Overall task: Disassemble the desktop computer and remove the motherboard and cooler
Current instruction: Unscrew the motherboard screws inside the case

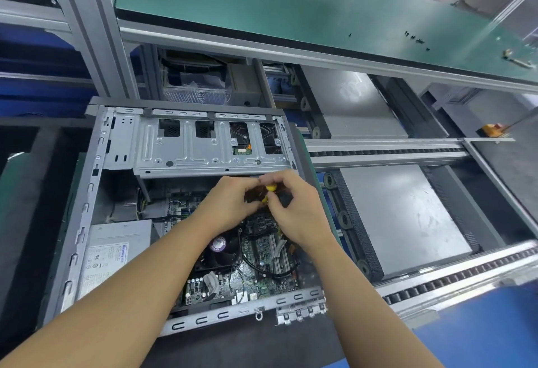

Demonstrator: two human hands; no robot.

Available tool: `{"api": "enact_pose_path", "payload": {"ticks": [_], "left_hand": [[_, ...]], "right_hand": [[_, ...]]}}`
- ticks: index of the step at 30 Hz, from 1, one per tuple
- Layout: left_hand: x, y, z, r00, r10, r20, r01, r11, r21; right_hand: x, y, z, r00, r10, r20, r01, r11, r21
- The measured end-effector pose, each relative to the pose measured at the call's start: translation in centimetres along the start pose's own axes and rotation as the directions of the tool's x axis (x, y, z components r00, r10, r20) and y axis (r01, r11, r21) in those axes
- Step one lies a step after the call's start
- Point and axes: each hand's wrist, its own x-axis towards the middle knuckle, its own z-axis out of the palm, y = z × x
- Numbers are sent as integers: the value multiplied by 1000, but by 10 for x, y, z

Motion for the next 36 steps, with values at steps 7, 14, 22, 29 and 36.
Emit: {"api": "enact_pose_path", "payload": {"ticks": [7, 14, 22, 29, 36], "left_hand": [[2, -1, 4, 998, 6, -66, -4, 999, 32], [1, -2, 4, 1000, 5, 13, -5, 1000, 10], [1, -2, 7, 999, -2, -53, 5, 998, 63], [0, -3, 7, 1000, -3, -8, 3, 999, 41], [2, -4, 9, 1000, 4, -30, -2, 998, 64]], "right_hand": [[2, -2, 4, 998, -61, -31, 58, 994, -93], [0, -1, 0, 999, -19, -32, 18, 999, -36], [1, -3, 4, 996, -80, -43, 75, 992, -96], [-1, -2, 0, 997, -70, -29, 67, 995, -75], [0, -4, 2, 997, -78, -18, 76, 991, -110]]}}
